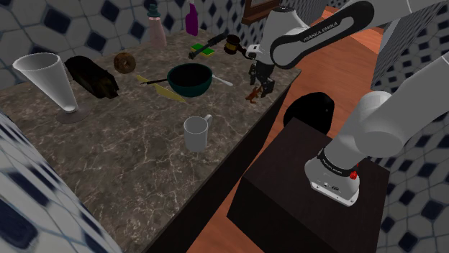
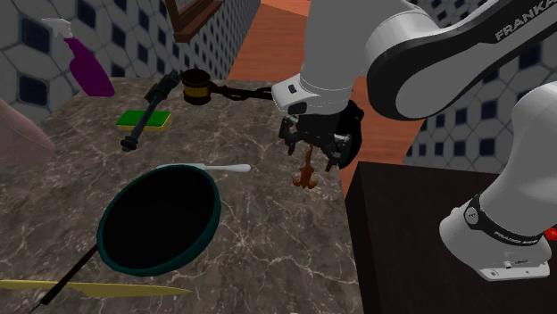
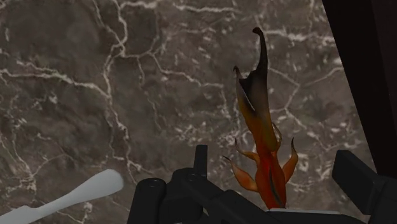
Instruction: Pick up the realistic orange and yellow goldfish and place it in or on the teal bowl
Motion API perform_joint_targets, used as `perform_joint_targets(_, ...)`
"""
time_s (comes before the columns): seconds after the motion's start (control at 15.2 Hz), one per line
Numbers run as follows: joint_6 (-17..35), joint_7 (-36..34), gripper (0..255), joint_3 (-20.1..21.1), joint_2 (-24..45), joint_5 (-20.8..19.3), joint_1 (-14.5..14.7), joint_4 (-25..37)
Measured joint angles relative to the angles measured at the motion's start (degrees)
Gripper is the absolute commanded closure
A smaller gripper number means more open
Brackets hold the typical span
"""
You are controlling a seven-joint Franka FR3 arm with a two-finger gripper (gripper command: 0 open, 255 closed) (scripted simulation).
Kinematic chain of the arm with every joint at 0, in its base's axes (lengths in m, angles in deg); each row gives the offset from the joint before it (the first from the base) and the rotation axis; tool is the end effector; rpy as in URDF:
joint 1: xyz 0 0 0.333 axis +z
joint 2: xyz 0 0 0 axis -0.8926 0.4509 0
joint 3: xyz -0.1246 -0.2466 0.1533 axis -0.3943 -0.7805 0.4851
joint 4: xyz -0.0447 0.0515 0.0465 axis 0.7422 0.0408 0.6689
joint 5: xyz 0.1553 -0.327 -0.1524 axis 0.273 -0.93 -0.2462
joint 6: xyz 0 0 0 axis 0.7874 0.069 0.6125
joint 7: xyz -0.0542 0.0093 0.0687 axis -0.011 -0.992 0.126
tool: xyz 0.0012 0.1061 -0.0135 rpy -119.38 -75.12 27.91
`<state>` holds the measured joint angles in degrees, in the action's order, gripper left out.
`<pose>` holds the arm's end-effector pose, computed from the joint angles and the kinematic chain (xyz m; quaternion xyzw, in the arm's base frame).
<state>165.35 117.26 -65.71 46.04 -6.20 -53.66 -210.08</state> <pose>0.4193 -0.0439 0.3398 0.8284 0.5589 0.0024 0.0369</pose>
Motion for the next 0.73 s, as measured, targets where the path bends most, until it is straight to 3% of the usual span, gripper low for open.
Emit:
perform_joint_targets(0.07,0.0,0.0,255,0.0,0.0,0.0,0.0,0.0)
perform_joint_targets(0.73,0.02,-0.01,255,-0.01,-0.05,-0.01,-0.01,0.09)
